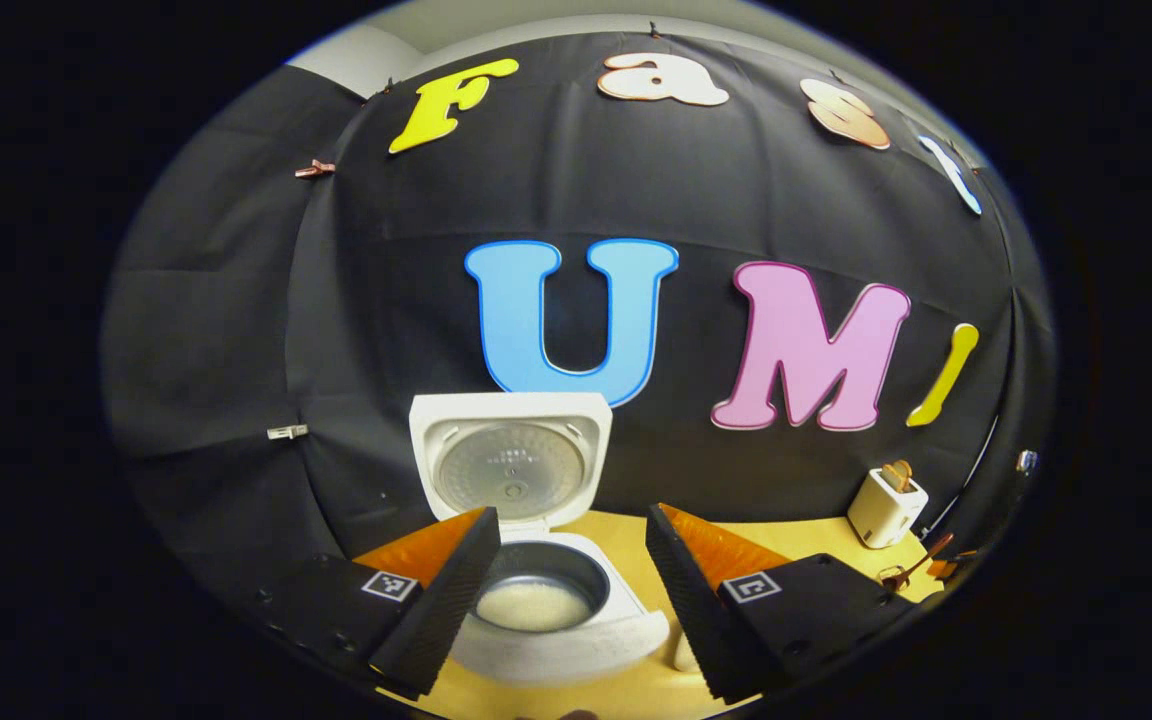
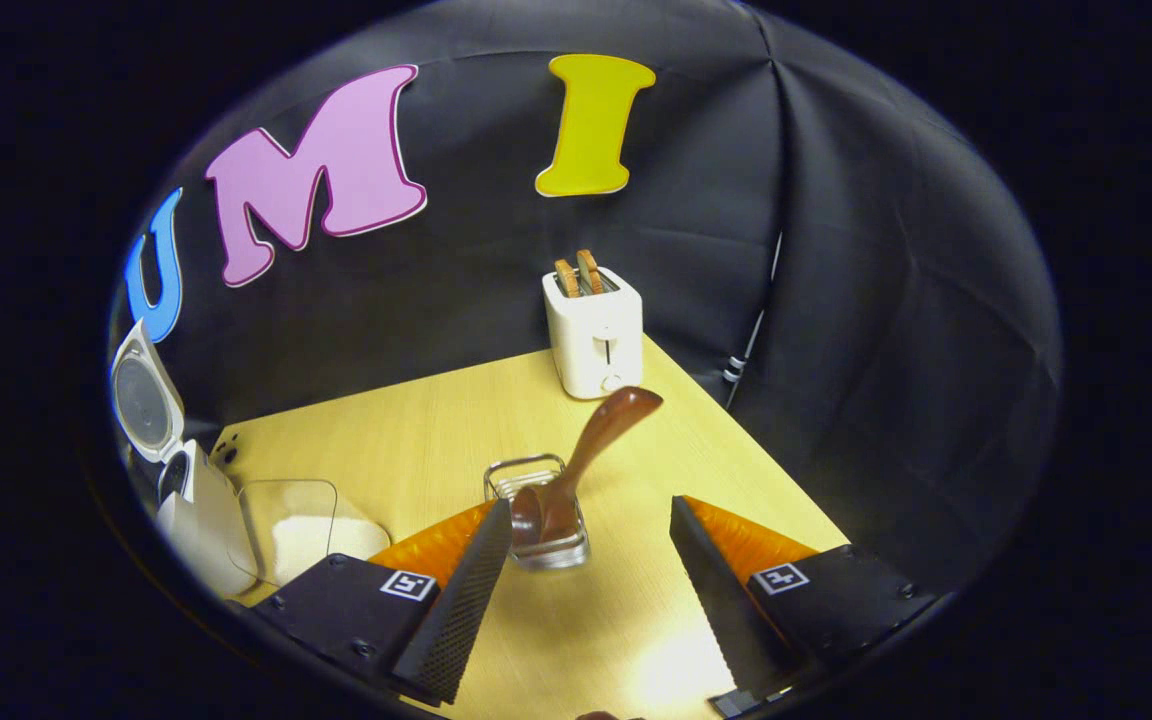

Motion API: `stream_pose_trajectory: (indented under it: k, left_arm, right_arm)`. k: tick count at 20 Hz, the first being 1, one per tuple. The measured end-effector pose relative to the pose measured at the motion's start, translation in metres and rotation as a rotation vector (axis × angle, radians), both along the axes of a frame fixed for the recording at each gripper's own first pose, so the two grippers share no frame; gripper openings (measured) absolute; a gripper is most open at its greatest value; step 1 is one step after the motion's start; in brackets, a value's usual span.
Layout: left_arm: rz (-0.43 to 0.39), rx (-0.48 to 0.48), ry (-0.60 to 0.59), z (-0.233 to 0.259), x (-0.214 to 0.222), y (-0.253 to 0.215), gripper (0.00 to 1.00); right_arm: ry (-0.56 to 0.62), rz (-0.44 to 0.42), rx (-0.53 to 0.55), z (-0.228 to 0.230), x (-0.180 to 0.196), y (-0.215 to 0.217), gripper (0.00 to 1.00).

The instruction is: Close the left gripper, press the button to open the rice cooker; take a wooden spoon from the chopstick holder with the right hand, scoop a spoonful of rice and pour it into the rice cooker, then put the wooden spoon back into the chopstick holder.

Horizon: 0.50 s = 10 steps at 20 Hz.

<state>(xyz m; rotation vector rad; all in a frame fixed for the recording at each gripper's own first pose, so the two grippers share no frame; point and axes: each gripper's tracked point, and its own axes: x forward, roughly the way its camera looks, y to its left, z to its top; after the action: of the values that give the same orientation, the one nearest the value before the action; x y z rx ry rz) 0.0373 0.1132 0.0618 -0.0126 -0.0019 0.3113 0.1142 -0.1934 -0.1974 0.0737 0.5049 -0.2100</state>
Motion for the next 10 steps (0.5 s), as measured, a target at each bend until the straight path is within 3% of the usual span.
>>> stream_pose_trajectory:
  k: [4,6,10]
  left_arm:
    - [0.019,0.019,-0.083,0.056,0.025,0.047,0.95]
    - [0.018,0.039,-0.060,0.072,0.044,0.067,0.95]
    - [0.016,0.032,-0.080,0.100,0.086,0.101,0.95]
  right_arm:
    - [0.053,-0.056,0.051,-0.021,-0.042,0.017,0.99]
    - [0.052,-0.071,0.068,-0.021,-0.055,0.032,0.99]
    - [0.026,-0.070,0.019,-0.005,-0.075,0.053,0.98]
